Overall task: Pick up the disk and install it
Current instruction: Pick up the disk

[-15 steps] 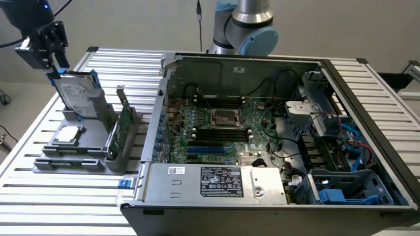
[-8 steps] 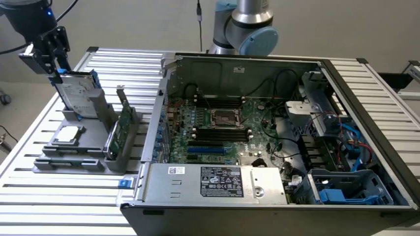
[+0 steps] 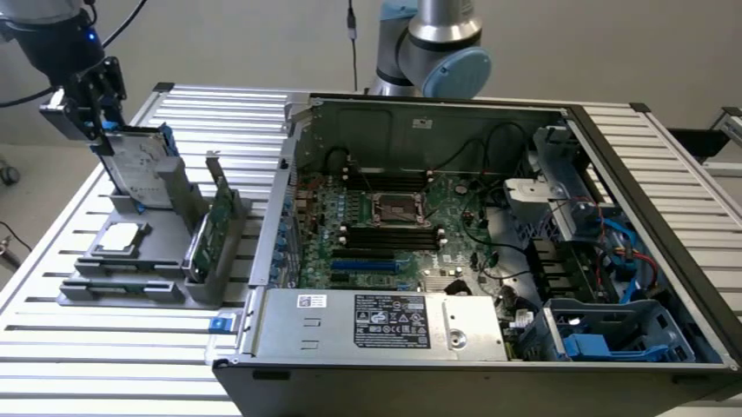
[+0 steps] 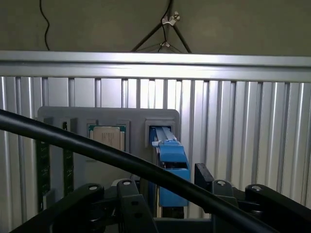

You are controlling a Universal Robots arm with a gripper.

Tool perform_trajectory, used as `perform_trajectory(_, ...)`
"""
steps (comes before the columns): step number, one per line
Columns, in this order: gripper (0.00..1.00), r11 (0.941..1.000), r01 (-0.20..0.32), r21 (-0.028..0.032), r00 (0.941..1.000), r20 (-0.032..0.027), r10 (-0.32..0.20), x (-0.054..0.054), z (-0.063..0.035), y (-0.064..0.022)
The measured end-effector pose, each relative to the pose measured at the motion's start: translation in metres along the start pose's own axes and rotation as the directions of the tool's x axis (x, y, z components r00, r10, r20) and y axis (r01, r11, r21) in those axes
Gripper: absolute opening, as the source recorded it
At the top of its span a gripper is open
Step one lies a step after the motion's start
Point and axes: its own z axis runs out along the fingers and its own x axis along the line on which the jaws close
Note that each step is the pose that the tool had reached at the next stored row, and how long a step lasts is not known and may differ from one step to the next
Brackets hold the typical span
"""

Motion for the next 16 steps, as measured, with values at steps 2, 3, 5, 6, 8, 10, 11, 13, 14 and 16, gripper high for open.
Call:
perform_trajectory(2,0.54,1.0,0.0,-0.0005,1.0,0.0,0.0,0.0,0.0033,0.0009)
perform_trajectory(3,0.54,1.0,0.0,-0.001,1.0,0.0,0.0,0.0,0.0046,0.0014)
perform_trajectory(5,0.54,1.0,0.0,-0.0021,1.0,0.0,0.0,0.0,0.0068,0.002)
perform_trajectory(6,0.54,1.0,0.001,-0.003,1.0,0.0,-0.001,0.0,0.0077,0.0022)
perform_trajectory(8,0.54,1.0,0.001,-0.0046,1.0,-0.0001,-0.001,-0.001,0.0091,0.0023)
perform_trajectory(10,0.54,1.0,0.001,-0.0055,1.0,0.0,-0.001,-0.002,0.01,0.0022)
perform_trajectory(11,0.54,1.0,0.002,-0.0057,1.0,0.0,-0.002,-0.003,0.0103,0.0022)
perform_trajectory(13,0.54,1.0,0.002,-0.006,1.0,0.0,-0.002,-0.003,0.011,0.0022)
perform_trajectory(14,0.54,1.0,0.002,-0.0061,1.0,-0.0001,-0.002,-0.004,0.0112,0.0023)
perform_trajectory(16,0.54,1.0,0.002,-0.0061,1.0,-0.0001,-0.002,-0.004,0.012,0.0025)
